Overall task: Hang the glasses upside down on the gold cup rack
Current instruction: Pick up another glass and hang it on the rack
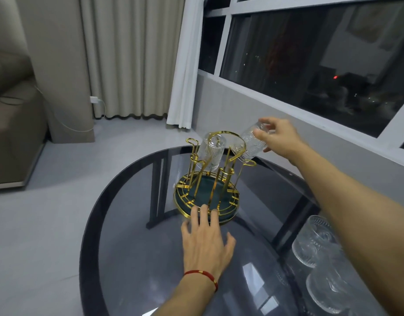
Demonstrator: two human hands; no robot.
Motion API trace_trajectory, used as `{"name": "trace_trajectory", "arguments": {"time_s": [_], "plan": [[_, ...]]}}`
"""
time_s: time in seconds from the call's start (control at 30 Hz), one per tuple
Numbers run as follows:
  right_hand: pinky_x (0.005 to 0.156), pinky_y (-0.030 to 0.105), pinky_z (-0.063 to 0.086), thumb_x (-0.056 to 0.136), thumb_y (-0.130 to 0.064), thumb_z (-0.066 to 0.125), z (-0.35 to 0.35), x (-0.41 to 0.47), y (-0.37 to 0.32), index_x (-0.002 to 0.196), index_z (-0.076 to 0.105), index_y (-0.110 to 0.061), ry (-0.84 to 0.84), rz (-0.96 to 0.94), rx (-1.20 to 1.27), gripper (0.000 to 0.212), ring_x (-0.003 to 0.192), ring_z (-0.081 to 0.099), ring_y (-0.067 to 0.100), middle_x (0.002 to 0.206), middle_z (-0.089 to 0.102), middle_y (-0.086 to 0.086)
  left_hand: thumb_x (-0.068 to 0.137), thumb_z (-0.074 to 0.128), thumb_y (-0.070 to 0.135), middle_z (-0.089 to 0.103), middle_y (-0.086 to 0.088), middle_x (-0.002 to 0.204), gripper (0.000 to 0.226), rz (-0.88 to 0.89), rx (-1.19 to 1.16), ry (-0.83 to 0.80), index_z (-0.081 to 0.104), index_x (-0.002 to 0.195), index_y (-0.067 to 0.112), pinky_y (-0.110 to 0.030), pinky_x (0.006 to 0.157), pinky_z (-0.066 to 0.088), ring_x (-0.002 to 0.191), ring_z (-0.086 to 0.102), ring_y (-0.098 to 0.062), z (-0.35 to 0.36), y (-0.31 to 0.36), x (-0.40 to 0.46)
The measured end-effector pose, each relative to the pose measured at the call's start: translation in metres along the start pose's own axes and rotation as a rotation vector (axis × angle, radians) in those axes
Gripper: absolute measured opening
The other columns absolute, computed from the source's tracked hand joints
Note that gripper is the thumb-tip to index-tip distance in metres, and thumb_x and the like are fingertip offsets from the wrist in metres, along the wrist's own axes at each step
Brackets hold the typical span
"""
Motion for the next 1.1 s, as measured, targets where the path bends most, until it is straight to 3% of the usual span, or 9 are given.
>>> {"name": "trace_trajectory", "arguments": {"time_s": [0.17, 0.27, 0.4, 0.5, 0.67, 0.8, 0.9, 1.0, 1.1], "plan": [[0.077, 0.033, 0.064, 0.095, -0.022, 0.075, 0.029, 0.013, -0.006, 0.150, 0.057, -0.018, -0.226, -0.025, -0.006, 0.058, 0.128, 0.059, 0.030, 0.144, 0.060, 0.006, 0.087, 0.047, 0.052, 0.045, -0.009, 0.155, 0.062, -0.002, 0.008, -0.011, 0.050, 0.139, 0.019, -0.056, 0.111, 0.037, 0.149, 0.029, -0.033, 0.002, -0.001, 0.001], [0.067, 0.021, 0.062, 0.092, -0.017, 0.079, 0.041, 0.016, -0.010, 0.146, 0.060, -0.022, -0.361, -0.038, 0.005, 0.058, 0.126, 0.057, 0.024, 0.139, 0.060, -0.002, 0.086, 0.051, 0.050, 0.049, -0.010, 0.151, 0.059, 0.009, 0.006, 0.013, 0.054, 0.135, 0.017, -0.057, 0.108, 0.041, 0.146, 0.034, -0.035, 0.000, -0.001, 0.000], [0.105, 0.040, 0.045, 0.085, -0.015, 0.085, 0.054, 0.018, -0.013, 0.141, 0.063, -0.026, -0.477, -0.064, -0.082, 0.062, 0.129, 0.049, 0.015, 0.133, 0.059, -0.013, 0.086, 0.051, 0.048, 0.047, -0.010, 0.153, 0.059, 0.011, 0.017, 0.010, 0.052, 0.137, 0.018, -0.057, 0.110, 0.039, 0.148, 0.032, -0.034, 0.000, 0.000, 0.000], [0.110, 0.035, 0.033, 0.081, -0.008, 0.086, 0.068, 0.015, -0.014, 0.137, 0.066, -0.025, -0.556, -0.076, -0.132, 0.062, 0.128, 0.049, 0.011, 0.122, 0.063, -0.020, 0.083, 0.058, 0.047, 0.054, -0.012, 0.146, 0.057, 0.017, 0.019, 0.023, 0.058, 0.131, 0.016, -0.058, 0.105, 0.045, 0.143, 0.041, -0.036, -0.001, 0.001, 0.000], [0.115, 0.039, 0.035, 0.083, -0.005, 0.084, 0.072, 0.010, -0.015, 0.145, 0.061, -0.029, -0.614, -0.088, -0.166, 0.069, 0.132, 0.044, 0.010, 0.139, 0.056, -0.014, 0.083, 0.059, 0.046, 0.056, -0.013, 0.145, 0.056, 0.019, 0.033, 0.047, 0.060, 0.129, 0.015, -0.059, 0.103, 0.046, 0.141, 0.043, -0.037, 0.000, 0.000, 0.001], [0.124, 0.046, 0.031, 0.086, -0.007, 0.082, 0.064, 0.001, -0.012, 0.152, 0.053, -0.029, -0.548, -0.098, -0.110, 0.075, 0.140, 0.047, 0.018, 0.148, 0.058, -0.007, 0.084, 0.058, 0.046, 0.054, -0.014, 0.146, 0.057, 0.026, 0.049, 0.041, 0.058, 0.131, 0.015, -0.059, 0.103, 0.046, 0.142, 0.041, -0.038, 0.003, 0.001, 0.002], [0.120, 0.038, 0.030, 0.092, -0.011, 0.078, 0.045, -0.010, 0.002, 0.157, 0.046, -0.030, -0.435, -0.079, -0.070, 0.075, 0.153, 0.037, 0.024, 0.164, 0.046, 0.000, 0.082, 0.059, 0.042, 0.055, -0.016, 0.144, 0.056, 0.039, 0.058, 0.053, 0.058, 0.129, 0.013, -0.059, 0.100, 0.047, 0.140, 0.043, -0.040, 0.002, 0.002, 0.001], [0.107, 0.031, 0.041, 0.097, -0.006, 0.069, 0.026, -0.033, 0.020, 0.152, 0.053, -0.024, -0.312, -0.017, 0.008, 0.060, 0.143, 0.051, 0.024, 0.155, 0.055, 0.004, 0.084, 0.055, 0.042, 0.051, -0.016, 0.147, 0.056, 0.049, 0.074, 0.067, 0.054, 0.131, 0.013, -0.058, 0.101, 0.044, 0.141, 0.038, -0.040, 0.000, 0.004, 0.002], [0.106, 0.029, 0.043, 0.099, -0.005, 0.064, 0.010, -0.069, 0.029, 0.141, 0.065, -0.015, -0.186, 0.041, 0.018, 0.043, 0.134, 0.060, 0.023, 0.139, 0.067, 0.004, 0.085, 0.051, 0.042, 0.045, -0.014, 0.151, 0.057, 0.049, 0.079, 0.048, 0.049, 0.135, 0.014, -0.056, 0.103, 0.040, 0.143, 0.033, -0.037, -0.002, 0.005, 0.000]]}}
Point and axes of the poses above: each hand's wrist, its own x-axis towards the middle knuckle, its own z-axis out of the palm, y = z × x, the point moved 8 cm from there along x, towards the middle knuckle
